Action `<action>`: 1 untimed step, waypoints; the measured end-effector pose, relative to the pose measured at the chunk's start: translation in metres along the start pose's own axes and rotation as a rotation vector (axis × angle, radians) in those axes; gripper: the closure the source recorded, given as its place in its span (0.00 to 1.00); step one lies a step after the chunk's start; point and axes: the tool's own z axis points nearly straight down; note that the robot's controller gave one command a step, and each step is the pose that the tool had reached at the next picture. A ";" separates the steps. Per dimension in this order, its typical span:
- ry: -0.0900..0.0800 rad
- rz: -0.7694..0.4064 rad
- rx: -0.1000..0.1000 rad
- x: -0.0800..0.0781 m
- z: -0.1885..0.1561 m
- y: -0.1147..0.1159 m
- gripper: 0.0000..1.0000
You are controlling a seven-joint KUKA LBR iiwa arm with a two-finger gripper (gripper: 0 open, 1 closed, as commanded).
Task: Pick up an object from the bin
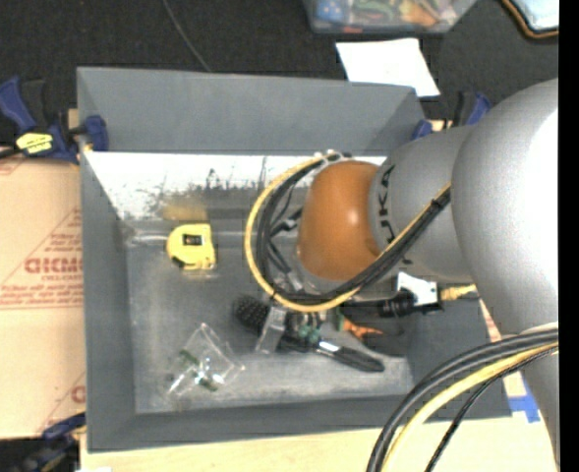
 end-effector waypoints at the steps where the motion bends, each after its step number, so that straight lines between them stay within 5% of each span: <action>1: -0.007 0.000 -0.003 -0.002 -0.013 0.000 1.00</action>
Offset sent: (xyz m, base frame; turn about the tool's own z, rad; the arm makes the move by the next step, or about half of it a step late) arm 0.0013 -0.0002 0.0645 -0.0005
